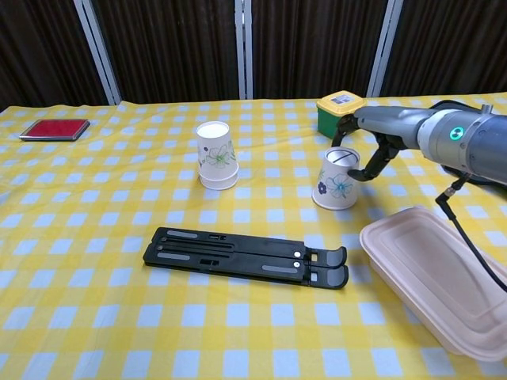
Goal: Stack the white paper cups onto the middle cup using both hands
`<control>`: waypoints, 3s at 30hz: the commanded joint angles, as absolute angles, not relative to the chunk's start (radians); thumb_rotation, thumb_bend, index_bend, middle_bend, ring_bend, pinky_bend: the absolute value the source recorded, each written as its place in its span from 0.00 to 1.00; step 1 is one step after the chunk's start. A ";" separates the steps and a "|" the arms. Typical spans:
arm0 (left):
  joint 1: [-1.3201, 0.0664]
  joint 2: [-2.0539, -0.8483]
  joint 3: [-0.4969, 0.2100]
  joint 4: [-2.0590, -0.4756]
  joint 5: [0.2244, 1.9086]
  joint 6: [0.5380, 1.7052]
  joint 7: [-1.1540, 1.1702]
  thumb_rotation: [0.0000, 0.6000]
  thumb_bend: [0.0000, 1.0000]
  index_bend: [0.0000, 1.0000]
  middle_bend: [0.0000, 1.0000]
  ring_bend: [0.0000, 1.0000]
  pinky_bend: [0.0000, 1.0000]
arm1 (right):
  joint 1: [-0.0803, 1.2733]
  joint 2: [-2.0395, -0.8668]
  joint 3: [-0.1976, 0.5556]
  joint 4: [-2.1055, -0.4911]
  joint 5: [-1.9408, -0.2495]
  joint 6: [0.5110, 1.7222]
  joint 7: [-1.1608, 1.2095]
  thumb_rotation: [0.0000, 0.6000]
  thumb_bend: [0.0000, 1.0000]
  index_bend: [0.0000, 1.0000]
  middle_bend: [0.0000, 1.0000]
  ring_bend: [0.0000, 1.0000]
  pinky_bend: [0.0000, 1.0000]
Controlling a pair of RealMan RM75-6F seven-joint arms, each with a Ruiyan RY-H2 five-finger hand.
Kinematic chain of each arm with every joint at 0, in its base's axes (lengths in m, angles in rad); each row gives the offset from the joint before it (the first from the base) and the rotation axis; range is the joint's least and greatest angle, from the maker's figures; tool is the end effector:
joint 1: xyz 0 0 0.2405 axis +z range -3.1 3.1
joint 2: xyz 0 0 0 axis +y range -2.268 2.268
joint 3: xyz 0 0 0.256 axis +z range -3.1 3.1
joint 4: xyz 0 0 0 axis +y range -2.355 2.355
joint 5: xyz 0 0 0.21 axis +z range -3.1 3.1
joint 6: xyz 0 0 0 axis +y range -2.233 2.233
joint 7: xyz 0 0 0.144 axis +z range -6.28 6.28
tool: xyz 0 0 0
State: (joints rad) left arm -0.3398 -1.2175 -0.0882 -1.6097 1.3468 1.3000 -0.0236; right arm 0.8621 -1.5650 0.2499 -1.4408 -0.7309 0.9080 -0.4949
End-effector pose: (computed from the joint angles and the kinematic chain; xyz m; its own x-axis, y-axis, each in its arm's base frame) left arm -0.2701 0.2617 0.1144 0.2698 0.0850 0.9592 0.9598 -0.1038 -0.2607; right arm -0.1380 -0.3822 -0.0148 0.4010 -0.3313 0.8541 -0.9144 -0.2009 0.3514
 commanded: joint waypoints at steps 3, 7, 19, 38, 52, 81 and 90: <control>-0.338 -1.216 -0.091 -1.610 1.348 1.297 -0.027 1.00 0.24 0.00 0.00 0.00 0.00 | 0.879 -1.551 0.283 -1.504 -0.791 0.955 -0.483 1.00 0.35 0.40 0.06 0.00 0.08; -0.335 -1.215 -0.096 -1.609 1.346 1.294 -0.032 1.00 0.24 0.00 0.00 0.00 0.00 | 0.911 -1.547 0.320 -1.555 -0.818 0.974 -0.488 1.00 0.35 0.41 0.06 0.00 0.08; -0.337 -1.212 -0.099 -1.599 1.355 1.269 -0.069 1.00 0.24 0.00 0.00 0.00 0.00 | 1.038 -1.657 0.390 -1.469 -0.788 0.982 -0.526 1.00 0.34 0.41 0.06 0.00 0.08; -0.344 -1.208 -0.103 -1.581 1.362 1.231 -0.131 1.00 0.24 0.00 0.00 0.00 0.00 | 1.134 -1.833 0.424 -1.210 -0.872 0.965 -0.403 1.00 0.34 0.41 0.08 0.00 0.09; -0.345 -1.198 -0.107 -1.578 1.357 1.215 -0.154 1.00 0.24 0.00 0.00 0.00 0.00 | 1.157 -1.899 0.421 -1.093 -0.879 0.946 -0.393 1.00 0.12 0.20 0.02 0.00 0.08; -0.321 -1.252 -0.077 -1.547 1.364 1.264 0.045 1.00 0.08 0.00 0.00 0.00 0.00 | 0.510 -1.361 -0.002 -1.486 -1.177 1.405 -0.256 1.00 0.12 0.00 0.00 0.00 0.00; -0.265 -1.270 -0.045 -1.519 1.370 1.330 0.116 1.00 0.04 0.00 0.00 0.00 0.00 | 0.335 -1.324 -0.058 -1.392 -1.251 1.515 -0.113 1.00 0.12 0.00 0.00 0.00 0.00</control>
State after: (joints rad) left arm -0.2690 -1.2686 -0.0481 -1.5216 1.3679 1.3255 0.1136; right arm 0.3625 -1.3338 -0.0477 -1.4125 -1.2297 1.4940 -0.1420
